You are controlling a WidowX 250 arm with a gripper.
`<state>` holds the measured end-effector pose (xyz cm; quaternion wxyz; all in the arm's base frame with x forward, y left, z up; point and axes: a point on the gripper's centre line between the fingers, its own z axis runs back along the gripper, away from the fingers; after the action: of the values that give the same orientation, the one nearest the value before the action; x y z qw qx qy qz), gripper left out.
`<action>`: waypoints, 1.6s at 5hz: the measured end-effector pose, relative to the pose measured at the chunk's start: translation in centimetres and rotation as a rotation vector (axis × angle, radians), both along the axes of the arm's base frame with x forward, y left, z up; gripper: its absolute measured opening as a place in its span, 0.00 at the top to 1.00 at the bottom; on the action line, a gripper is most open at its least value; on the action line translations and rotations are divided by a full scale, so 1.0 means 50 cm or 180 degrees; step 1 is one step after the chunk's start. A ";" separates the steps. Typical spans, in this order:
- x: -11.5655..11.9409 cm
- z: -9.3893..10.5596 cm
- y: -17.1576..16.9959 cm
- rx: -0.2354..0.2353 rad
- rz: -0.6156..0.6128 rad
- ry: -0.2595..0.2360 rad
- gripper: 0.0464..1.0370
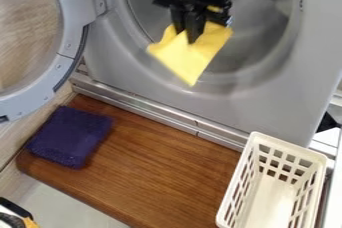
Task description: Put the yellow cloth inside the washing machine
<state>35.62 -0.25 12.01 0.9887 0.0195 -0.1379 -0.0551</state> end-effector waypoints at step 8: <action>0.080 -0.050 0.040 -0.0112 -0.0564 -0.1180 0.13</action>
<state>39.64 1.74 9.50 0.9379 -0.0001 -0.3196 -0.1348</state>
